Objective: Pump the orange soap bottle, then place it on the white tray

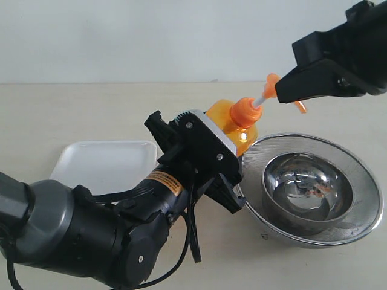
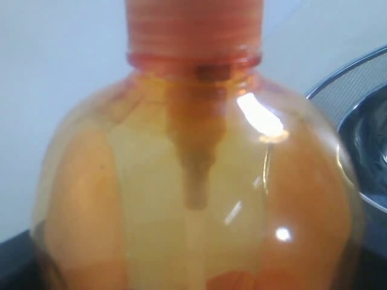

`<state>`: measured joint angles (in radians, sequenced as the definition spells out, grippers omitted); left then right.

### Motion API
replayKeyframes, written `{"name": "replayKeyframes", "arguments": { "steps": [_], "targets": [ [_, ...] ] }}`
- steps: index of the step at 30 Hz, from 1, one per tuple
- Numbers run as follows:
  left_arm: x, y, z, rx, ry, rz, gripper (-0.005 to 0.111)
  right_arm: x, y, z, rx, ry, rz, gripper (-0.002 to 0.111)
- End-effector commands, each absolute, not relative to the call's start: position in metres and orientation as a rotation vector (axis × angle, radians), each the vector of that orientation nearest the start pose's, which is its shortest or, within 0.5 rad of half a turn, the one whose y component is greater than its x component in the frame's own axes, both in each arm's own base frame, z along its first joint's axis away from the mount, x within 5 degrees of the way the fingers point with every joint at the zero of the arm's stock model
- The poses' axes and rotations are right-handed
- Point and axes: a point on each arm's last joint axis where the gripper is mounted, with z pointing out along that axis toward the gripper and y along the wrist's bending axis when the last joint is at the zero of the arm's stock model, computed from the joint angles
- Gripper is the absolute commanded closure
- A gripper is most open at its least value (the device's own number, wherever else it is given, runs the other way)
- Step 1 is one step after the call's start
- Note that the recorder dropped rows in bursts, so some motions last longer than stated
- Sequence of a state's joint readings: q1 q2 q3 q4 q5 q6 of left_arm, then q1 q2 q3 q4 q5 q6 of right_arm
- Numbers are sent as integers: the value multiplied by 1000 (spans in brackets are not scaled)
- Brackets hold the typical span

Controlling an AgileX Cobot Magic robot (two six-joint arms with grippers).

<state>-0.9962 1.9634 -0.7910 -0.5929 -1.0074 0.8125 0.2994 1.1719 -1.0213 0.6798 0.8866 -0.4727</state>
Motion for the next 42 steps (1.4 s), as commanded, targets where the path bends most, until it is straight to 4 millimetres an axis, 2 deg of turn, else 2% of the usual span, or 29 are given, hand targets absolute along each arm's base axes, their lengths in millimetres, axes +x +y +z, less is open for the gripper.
{"name": "replayKeyframes", "arguments": {
  "steps": [1, 9, 27, 31, 34, 37, 42],
  "targets": [
    [232, -281, 157, 821, 1423, 31, 102, 200, 109, 350, -632, 2323, 752, 109],
    [232, -281, 158, 812, 1428, 19, 102, 204, 104, 328, -558, 2368, 685, 109],
    [232, -281, 158, 812, 1428, 19, 102, 221, 103, 317, -489, 2341, 605, 109],
    [232, -281, 158, 812, 1428, 19, 102, 215, 106, 326, -526, 2346, 676, 109],
    [232, -281, 158, 812, 1428, 19, 102, 201, 110, 348, -567, 2238, 779, 109],
    [232, -282, 158, 822, 1420, 17, 102, 194, 106, 365, -538, 2137, 754, 109],
    [231, -283, 158, 847, 1406, 27, 102, 199, 101, 362, -507, 2159, 674, 109]
  ]
}}
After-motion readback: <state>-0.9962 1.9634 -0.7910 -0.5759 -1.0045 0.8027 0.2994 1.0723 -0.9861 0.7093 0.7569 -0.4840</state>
